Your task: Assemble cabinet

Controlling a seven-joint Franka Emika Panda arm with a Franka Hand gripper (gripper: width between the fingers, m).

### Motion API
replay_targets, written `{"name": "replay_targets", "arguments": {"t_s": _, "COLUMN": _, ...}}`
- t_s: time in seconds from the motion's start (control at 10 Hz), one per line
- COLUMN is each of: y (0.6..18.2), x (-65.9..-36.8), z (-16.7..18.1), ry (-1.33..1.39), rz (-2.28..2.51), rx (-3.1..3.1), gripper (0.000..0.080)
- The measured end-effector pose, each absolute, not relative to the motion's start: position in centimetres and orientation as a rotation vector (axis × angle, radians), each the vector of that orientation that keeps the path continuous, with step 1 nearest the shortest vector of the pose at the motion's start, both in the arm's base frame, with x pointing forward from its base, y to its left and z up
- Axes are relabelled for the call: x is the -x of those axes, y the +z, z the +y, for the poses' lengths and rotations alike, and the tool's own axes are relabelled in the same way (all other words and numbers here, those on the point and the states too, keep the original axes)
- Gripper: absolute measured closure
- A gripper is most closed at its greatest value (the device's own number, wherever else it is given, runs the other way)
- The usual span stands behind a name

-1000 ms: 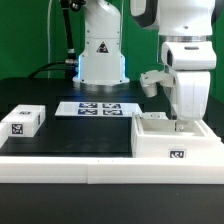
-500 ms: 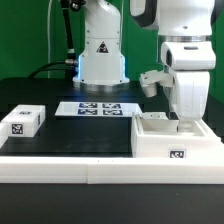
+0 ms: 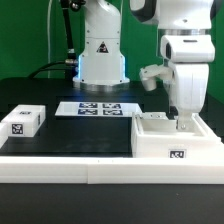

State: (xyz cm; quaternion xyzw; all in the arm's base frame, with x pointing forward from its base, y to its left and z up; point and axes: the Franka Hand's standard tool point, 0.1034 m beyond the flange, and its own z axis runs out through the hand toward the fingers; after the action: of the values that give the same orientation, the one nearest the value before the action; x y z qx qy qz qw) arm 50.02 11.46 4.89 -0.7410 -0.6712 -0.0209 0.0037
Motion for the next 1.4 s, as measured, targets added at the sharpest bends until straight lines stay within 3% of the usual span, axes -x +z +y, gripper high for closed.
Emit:
{"name": "replay_targets", "arguments": {"t_s": 0.3, "y": 6.5, "x": -47.0, "z": 12.8, "ry": -0.055, "rz": -2.043, "rx": 2.379, "gripper": 0.0002}}
{"name": "replay_targets", "arguments": {"t_s": 0.5, "y": 6.0, "x": -45.0, "z": 14.4, "ry": -0.049, "rz": -1.969, "rx": 2.424, "gripper": 0.0002}}
{"name": "replay_targets", "arguments": {"t_s": 0.9, "y": 6.0, "x": -45.4, "z": 13.8, "ry": -0.050, "rz": -1.964, "rx": 2.430, "gripper": 0.0002}}
{"name": "replay_targets", "arguments": {"t_s": 1.4, "y": 3.4, "x": -43.0, "z": 16.2, "ry": -0.070, "rz": -1.950, "rx": 2.401, "gripper": 0.0002}}
